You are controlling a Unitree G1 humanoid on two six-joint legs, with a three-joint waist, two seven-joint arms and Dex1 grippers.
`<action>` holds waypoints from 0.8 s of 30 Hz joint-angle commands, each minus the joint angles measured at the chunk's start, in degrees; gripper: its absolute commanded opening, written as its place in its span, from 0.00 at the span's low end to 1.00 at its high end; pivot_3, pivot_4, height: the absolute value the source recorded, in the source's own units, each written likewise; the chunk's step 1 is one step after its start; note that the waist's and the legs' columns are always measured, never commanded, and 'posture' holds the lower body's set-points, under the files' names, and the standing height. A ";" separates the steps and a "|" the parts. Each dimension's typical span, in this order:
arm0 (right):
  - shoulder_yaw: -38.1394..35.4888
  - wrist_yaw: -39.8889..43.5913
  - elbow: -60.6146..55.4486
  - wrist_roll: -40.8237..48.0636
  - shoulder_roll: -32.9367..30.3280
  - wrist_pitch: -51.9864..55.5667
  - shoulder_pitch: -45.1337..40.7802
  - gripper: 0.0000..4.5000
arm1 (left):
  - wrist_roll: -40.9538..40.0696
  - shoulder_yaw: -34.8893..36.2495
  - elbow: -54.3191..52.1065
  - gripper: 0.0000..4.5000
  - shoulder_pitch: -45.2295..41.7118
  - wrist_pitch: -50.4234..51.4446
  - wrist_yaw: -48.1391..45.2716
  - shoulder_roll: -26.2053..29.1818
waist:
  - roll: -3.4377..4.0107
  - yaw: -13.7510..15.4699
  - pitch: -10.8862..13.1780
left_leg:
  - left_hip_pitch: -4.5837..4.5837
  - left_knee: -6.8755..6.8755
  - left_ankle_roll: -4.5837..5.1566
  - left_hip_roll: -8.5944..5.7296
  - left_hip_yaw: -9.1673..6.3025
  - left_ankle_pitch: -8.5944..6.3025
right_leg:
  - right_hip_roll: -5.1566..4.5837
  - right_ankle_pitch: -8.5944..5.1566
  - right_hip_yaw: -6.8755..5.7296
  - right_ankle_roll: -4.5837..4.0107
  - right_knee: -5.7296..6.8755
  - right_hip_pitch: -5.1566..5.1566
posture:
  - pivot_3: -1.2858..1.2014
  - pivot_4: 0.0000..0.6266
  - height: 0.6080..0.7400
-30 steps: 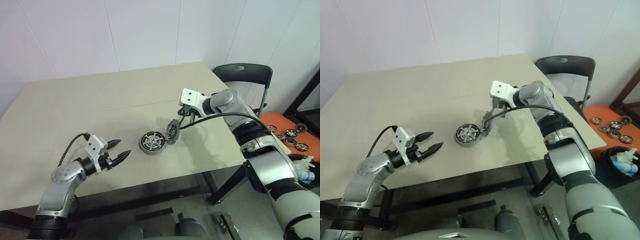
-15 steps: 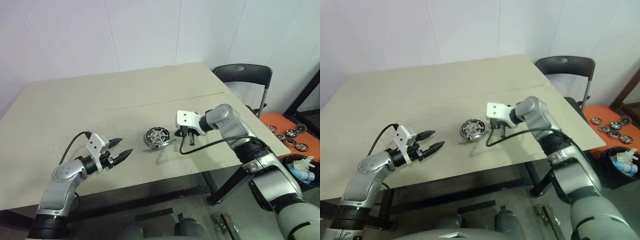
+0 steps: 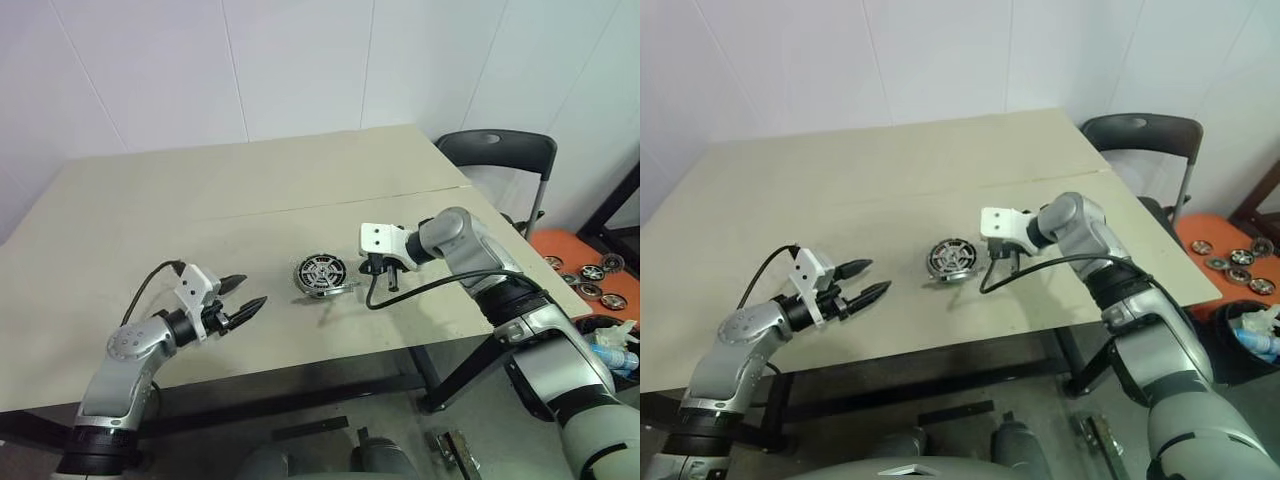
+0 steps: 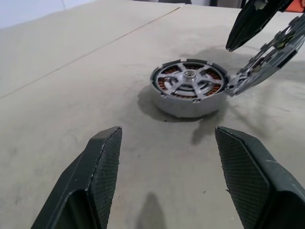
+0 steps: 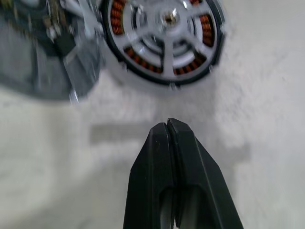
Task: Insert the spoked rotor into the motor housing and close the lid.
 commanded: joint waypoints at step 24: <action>-3.95 5.14 -14.43 14.40 4.53 9.71 4.64 0.01 | 1.41 -0.30 4.56 0.74 -0.26 -4.79 -1.18 -1.10 | -0.07 0.23 0.00 | 0.00 0.06 0.00 0.00 -0.02 0.00 | -0.03 0.06 -0.01 0.14 0.00 0.05 | 0.52 0.00 1.00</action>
